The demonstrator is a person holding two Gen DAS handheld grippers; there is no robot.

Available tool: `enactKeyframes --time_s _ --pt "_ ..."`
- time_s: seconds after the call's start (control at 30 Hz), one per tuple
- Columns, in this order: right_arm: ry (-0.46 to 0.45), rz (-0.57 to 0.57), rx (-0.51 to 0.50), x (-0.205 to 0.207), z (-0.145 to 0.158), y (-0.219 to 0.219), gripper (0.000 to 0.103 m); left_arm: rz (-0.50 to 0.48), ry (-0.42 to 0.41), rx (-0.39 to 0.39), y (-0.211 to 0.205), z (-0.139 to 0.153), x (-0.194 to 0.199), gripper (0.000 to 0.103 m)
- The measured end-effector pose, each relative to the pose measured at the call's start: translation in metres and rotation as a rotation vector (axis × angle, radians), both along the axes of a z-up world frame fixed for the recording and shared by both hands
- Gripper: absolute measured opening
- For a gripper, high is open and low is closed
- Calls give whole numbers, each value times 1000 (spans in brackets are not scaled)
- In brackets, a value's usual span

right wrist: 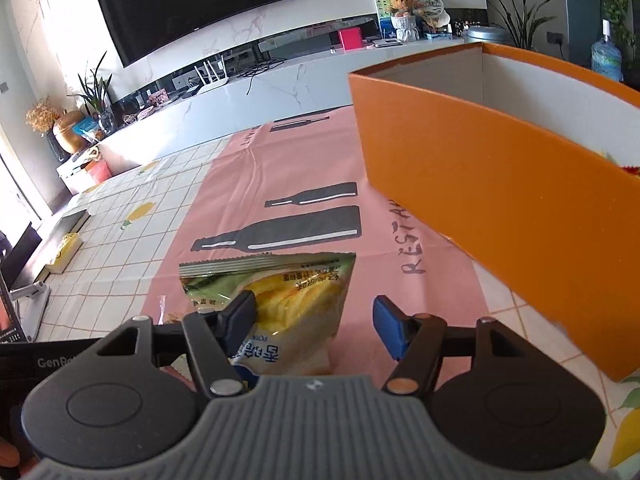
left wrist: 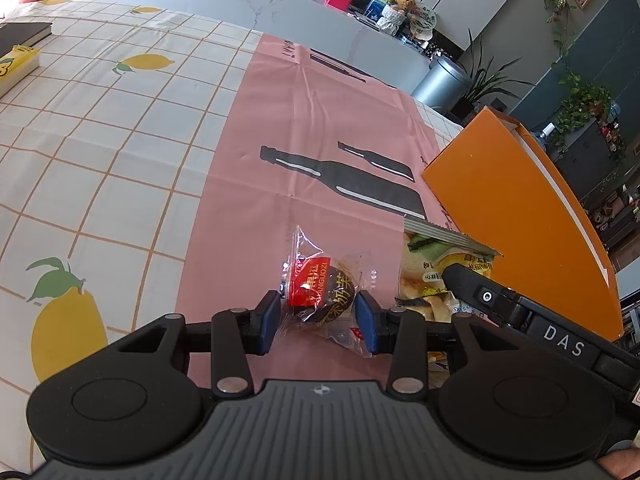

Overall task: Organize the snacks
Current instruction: 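Lift both held snacks and carry them over the orange box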

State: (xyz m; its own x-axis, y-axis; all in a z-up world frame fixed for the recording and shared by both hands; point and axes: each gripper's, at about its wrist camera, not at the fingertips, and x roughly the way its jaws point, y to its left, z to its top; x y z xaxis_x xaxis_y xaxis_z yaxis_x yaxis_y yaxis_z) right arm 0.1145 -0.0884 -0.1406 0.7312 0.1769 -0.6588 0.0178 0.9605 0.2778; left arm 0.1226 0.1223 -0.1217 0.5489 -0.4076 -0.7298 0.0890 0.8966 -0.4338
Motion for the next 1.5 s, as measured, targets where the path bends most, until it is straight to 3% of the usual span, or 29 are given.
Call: enactKeyframes --time_s 0.13,0.23,0.3,0.57,0.97,1.5 --pt "41 39 91 7 -9 -3 62 0 -2 4 -1 -1 0 49" --pt "54 42 123 7 -15 1 61 -17 -18 55 -6 0 -1 49" --pt "40 72 124 6 -13 4 48 -17 -21 51 -5 0 -2 49" --pt "28 94 104 0 -6 8 31 -21 -30 46 -6 0 -2 44" --pt "7 47 21 -18 14 -7 28 -13 -62 29 -9 21 -10 43" --pt "-154 8 -26 -56 86 -44 27 -74 -218 55 -55 94 -39 43"
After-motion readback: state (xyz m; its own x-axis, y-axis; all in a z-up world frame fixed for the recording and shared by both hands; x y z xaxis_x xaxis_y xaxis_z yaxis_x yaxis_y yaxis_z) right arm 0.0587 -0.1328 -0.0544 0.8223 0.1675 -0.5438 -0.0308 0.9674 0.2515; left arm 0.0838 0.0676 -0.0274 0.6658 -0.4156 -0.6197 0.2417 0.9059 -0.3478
